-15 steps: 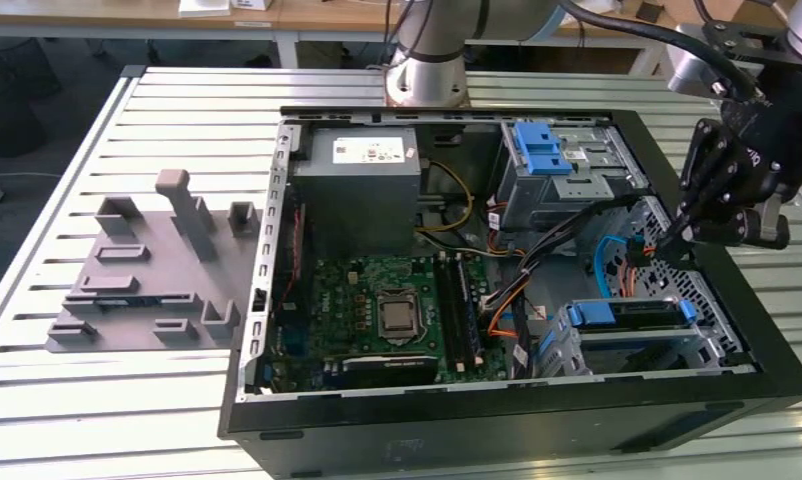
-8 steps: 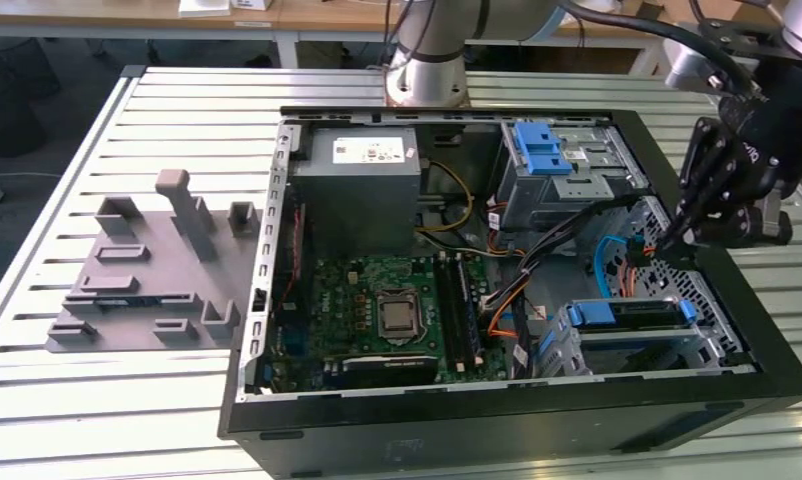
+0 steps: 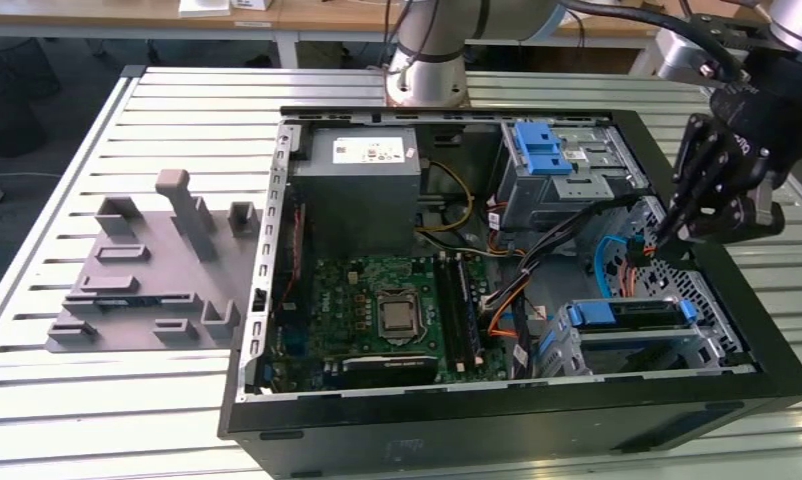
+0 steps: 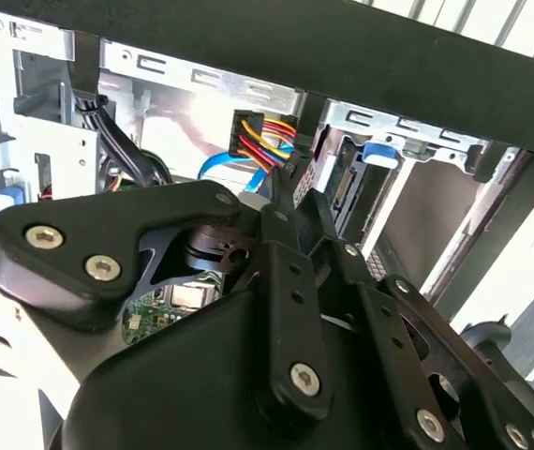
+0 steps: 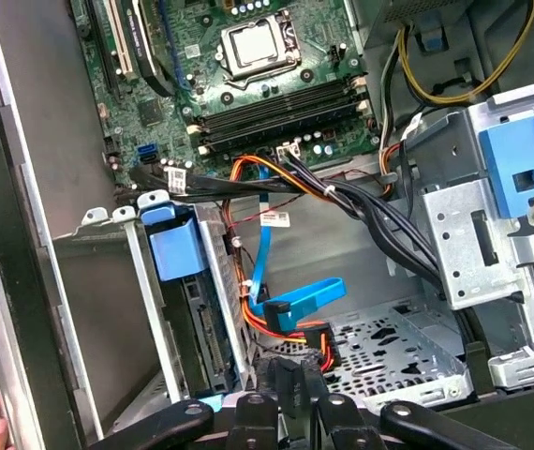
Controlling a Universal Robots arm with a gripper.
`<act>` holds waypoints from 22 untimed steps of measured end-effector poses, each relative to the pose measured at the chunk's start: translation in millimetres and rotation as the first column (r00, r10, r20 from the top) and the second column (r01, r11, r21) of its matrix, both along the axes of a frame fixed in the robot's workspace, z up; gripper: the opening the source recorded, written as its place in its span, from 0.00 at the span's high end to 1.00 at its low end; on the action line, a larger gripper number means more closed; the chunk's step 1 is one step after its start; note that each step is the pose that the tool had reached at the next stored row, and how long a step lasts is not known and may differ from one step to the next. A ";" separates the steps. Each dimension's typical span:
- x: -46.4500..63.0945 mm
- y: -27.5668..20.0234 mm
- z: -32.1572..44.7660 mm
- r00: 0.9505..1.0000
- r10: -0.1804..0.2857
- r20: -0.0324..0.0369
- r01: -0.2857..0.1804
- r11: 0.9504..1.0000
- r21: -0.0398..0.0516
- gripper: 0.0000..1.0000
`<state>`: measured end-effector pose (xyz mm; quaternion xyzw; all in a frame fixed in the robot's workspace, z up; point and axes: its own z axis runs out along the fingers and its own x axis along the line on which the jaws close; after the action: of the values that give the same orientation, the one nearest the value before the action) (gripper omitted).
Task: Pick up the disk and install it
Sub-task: 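Insert the first disk wire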
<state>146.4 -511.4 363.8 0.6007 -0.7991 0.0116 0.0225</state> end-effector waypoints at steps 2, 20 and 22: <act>0.7 1.1 -1.5 1.000 0.000 -0.003 0.000 1.000 -0.002 0.75; 1.4 1.6 -9.3 1.000 0.014 -0.005 -0.015 0.999 -0.033 0.84; 0.2 0.4 -9.4 1.000 0.023 -0.001 -0.023 0.999 -0.033 0.84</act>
<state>146.6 -511.0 354.4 0.6092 -0.7919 0.0248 0.0324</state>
